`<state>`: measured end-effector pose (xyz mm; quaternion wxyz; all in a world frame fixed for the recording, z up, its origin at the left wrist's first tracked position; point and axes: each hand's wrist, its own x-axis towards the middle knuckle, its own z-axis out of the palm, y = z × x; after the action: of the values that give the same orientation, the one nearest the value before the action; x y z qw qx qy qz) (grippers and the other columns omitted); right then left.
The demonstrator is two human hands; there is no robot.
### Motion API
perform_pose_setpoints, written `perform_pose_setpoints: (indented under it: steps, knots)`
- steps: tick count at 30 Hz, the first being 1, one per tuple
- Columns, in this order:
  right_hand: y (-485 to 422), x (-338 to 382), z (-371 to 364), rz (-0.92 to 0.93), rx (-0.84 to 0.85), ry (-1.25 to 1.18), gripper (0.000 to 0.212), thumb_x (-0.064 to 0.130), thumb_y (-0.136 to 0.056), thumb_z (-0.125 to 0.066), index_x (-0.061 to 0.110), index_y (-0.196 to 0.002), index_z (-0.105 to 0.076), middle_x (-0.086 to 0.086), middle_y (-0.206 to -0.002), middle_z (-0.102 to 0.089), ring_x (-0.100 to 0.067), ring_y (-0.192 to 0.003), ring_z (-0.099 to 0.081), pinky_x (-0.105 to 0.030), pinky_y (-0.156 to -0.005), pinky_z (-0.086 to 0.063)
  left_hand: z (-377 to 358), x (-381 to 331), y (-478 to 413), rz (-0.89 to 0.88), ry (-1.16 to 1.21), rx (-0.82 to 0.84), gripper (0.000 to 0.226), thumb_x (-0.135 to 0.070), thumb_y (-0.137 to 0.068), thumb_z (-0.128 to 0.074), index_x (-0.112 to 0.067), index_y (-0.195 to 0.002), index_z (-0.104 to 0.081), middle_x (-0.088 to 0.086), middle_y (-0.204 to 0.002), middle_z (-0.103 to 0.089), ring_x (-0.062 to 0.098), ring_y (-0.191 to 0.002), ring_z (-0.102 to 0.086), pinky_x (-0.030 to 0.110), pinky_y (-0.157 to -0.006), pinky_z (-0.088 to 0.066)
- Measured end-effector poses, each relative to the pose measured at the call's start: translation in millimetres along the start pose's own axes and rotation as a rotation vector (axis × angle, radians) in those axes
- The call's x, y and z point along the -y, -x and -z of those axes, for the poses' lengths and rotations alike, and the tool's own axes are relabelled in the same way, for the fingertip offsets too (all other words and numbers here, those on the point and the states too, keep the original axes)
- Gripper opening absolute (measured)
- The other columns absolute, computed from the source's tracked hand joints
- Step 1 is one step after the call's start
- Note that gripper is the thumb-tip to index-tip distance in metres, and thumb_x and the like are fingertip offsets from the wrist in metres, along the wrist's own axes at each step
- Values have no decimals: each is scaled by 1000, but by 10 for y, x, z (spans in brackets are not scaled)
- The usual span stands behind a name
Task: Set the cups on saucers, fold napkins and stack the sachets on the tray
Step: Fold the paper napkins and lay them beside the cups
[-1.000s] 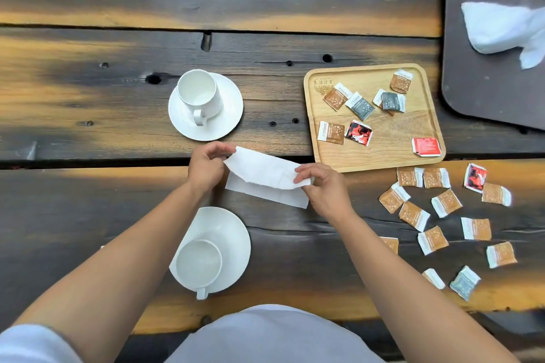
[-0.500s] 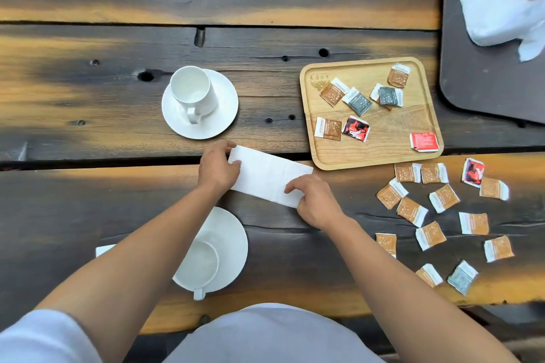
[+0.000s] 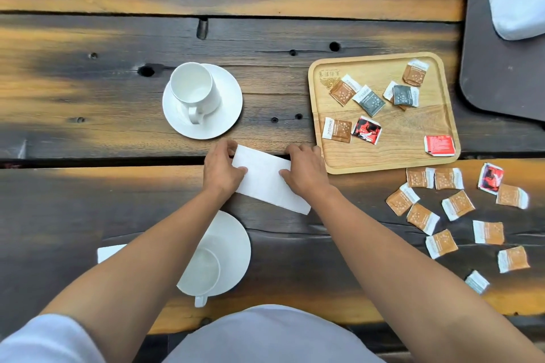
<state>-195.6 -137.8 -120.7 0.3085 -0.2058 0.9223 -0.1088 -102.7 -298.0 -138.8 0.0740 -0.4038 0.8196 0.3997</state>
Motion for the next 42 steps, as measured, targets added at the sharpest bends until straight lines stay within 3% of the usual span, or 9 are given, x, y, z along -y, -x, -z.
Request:
perform_pose_setpoints:
  steps: [9, 14, 18, 22, 27, 30, 34, 38, 42]
  knots:
    - [-58, -25, -105, 0, -30, -121, 23, 22, -87, -64, 24, -110, -62, 1, -105, -63, -27, -111, -44, -36, -87, -31, 44, -178, -12, -39, 215, 53, 42, 0, -71, -74, -27, -101, -61, 0, -103, -67, 15, -75, -64, 15, -66, -49]
    - [-86, -36, -39, -5, 6, -329, 18, 17, -83, -67, 24, -100, -71, 6, -89, -67, -24, -102, -57, -37, -91, -43, 157, -348, 22, -167, 292, 128, 46, -4, -70, -79, -27, -106, -62, -6, -102, -67, 10, -71, -59, 22, -77, -53]
    - [-59, -87, 39, 19, -6, -516, 13, 13, -79, -72, 19, -91, -69, 4, -88, -67, -16, -84, -61, -26, -72, -43, 234, -452, 60, -179, 342, 196, 45, 1, -69, -80, -19, -107, -65, 5, -94, -69, 16, -78, -62, 24, -79, -53]
    - [-6, -154, 71, 7, 37, -651, 8, 12, -80, -71, 20, -83, -70, 4, -85, -70, -12, -76, -61, -27, -70, -48, 249, -530, 167, -231, 347, 227, 41, 1, -70, -79, -20, -103, -65, 8, -88, -72, 15, -79, -64, 18, -75, -50]
    - [113, -251, 66, -118, 53, -907, 18, 0, -85, -68, 17, -78, -65, -1, -74, -67, -18, -66, -64, -31, -63, -56, 204, -470, 264, -233, 286, 287, 46, -1, -67, -84, -22, -103, -66, 3, -96, -72, 19, -92, -66, 29, -87, -51]
    - [200, -299, 71, -201, 97, -1079, 13, -1, -85, -69, 10, -84, -63, -7, -72, -65, -17, -60, -64, -25, -55, -55, 131, -335, 327, -172, 209, 268, 47, -2, -67, -82, -23, -108, -69, -6, -99, -74, 14, -91, -70, 27, -86, -54]
    - [293, -390, 117, -318, 171, -1255, 10, 9, -86, -71, 11, -88, -61, -5, -75, -67, -13, -58, -61, -23, -48, -48, 24, -193, 408, 20, 339, 318, 31, -3, -75, -79, -13, -103, -72, 5, -99, -76, 20, -93, -72, 38, -91, -55]
    - [332, -482, 132, -326, 189, -1193, 7, 18, -85, -73, 20, -86, -66, 1, -86, -72, -12, -69, -60, -24, -55, -41, -60, -221, 519, 156, 537, 304, 8, -8, -85, -72, -10, -92, -71, 5, -87, -75, 19, -80, -69, 33, -75, -55]
    - [383, -540, 138, -280, 235, -1212, 12, 12, -83, -73, 20, -90, -68, 0, -88, -74, -15, -73, -64, -27, -60, -44, -89, -306, 595, 307, 738, 409, 14, -16, -92, -65, -5, -100, -65, 12, -100, -74, 25, -88, -70, 38, -75, -59]
